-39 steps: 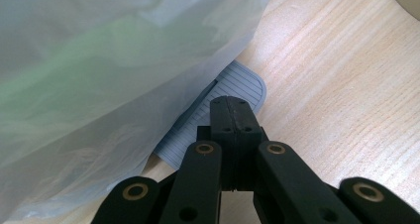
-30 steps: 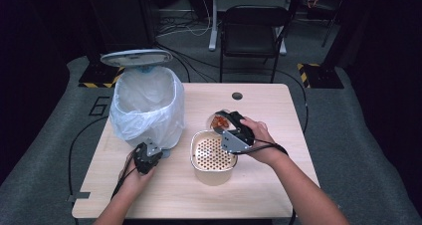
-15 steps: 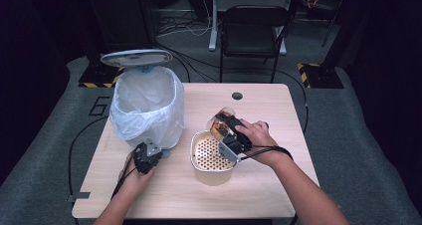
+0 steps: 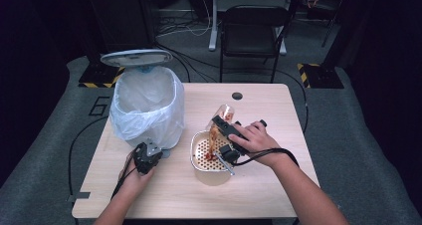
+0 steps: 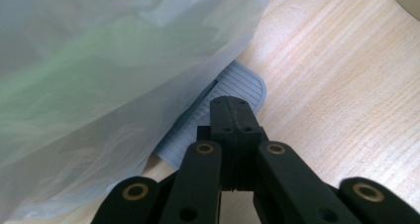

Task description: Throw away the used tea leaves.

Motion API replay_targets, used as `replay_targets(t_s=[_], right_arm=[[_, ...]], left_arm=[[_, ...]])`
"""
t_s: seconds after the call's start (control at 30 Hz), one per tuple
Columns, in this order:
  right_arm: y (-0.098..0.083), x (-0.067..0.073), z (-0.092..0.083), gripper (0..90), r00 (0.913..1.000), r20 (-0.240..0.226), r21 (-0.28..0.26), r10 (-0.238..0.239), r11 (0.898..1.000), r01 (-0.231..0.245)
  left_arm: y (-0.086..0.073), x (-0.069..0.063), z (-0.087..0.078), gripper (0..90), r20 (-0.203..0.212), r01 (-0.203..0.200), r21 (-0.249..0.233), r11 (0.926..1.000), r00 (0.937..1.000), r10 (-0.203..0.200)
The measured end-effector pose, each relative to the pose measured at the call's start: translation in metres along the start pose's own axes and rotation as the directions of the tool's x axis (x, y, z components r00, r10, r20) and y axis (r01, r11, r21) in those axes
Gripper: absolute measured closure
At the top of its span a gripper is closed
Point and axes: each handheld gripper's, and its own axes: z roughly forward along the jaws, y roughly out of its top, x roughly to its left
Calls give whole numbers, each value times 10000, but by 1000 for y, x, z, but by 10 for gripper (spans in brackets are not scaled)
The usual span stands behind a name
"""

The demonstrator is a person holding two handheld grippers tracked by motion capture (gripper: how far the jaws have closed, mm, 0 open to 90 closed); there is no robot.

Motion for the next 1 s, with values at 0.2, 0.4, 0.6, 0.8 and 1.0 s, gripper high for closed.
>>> replay_targets(t_s=[0.2,0.4,0.6,0.8,1.0], right_arm=[[4,3,-4,447,9881,381,84,-1493,9888,1491],[7,8,-5,447,9623,614,39,-2650,9642,2653],[7,5,-7,447,9586,723,70,-2755,9612,2757],[7,4,-7,447,9600,738,1,-2701,9626,2708],[6,3,-6,446,9613,727,-60,-2656,9638,2667]], left_arm=[[0,0,0,900,-5,-14,17,10000,10000,14],[0,0,0,900,-66,-26,12,10000,10000,26],[0,0,0,900,-63,-19,-17,10000,10000,19],[0,0,0,900,-29,-14,-5,10000,10000,14],[0,0,0,900,-19,-7,2,10000,10000,7]])
